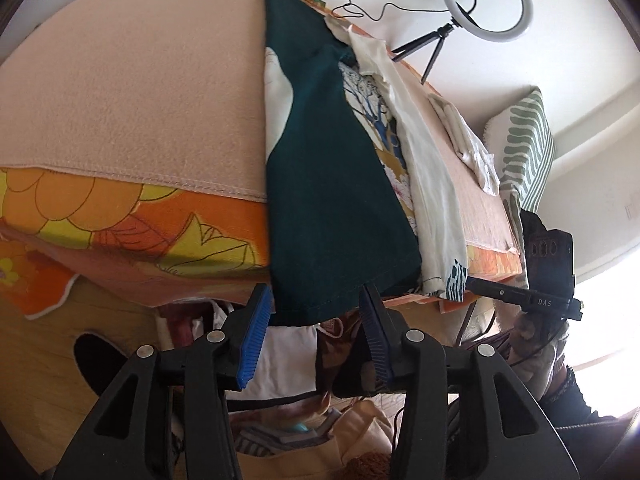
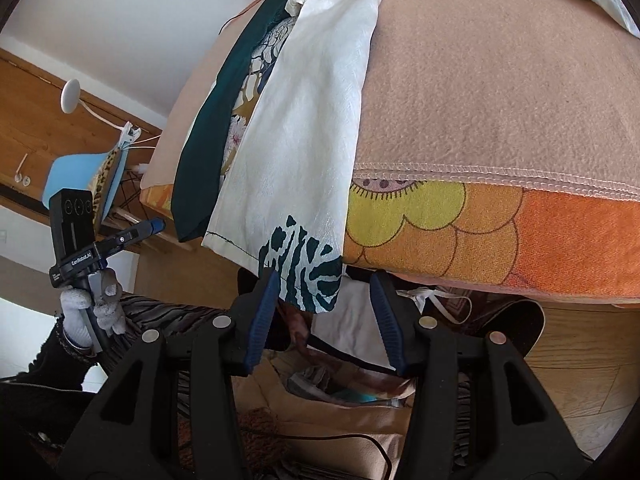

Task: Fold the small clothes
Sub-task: 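Grasp the hem end of the folded strip with both tools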

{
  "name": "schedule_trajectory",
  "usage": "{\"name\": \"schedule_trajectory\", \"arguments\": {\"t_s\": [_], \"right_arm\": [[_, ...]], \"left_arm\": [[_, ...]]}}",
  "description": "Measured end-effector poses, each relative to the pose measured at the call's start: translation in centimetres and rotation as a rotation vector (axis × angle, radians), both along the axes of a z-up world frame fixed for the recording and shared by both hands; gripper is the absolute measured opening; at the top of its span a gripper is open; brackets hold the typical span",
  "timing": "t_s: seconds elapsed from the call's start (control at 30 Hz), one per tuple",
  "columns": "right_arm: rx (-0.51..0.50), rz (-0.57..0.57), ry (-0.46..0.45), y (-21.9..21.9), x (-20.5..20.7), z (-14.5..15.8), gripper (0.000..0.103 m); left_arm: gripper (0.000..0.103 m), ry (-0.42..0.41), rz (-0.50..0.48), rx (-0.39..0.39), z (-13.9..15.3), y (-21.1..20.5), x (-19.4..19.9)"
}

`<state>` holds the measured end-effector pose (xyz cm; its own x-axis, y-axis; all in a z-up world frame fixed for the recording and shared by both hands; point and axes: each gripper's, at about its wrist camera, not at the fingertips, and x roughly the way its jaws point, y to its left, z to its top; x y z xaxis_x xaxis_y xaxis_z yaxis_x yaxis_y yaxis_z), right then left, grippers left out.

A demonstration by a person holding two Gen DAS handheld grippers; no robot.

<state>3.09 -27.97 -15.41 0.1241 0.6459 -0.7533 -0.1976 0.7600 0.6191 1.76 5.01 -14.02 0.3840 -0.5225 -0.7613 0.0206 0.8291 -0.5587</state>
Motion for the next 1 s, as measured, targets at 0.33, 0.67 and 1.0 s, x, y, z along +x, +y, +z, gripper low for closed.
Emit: {"name": "schedule_trajectory", "arguments": {"t_s": [0.33,0.67,1.0], "right_arm": [[0.078,0.031,0.127,1.5,2.0,-1.8,0.051],[0.115,0.081,0.129,2.9,2.0,-1.9,0.028],[0.184,0.061,0.104,2.9,2.5,-0.9,0.010]], "left_arm": [[0.044,0.123,0.007,-0.113,-3.2,0.4,1.6],[0.007,0.091,0.004,-0.151,-3.0,0.3,1.2],[0.004,0.019,-0.043,-0.170,-0.8,-0.5,0.6]]}}
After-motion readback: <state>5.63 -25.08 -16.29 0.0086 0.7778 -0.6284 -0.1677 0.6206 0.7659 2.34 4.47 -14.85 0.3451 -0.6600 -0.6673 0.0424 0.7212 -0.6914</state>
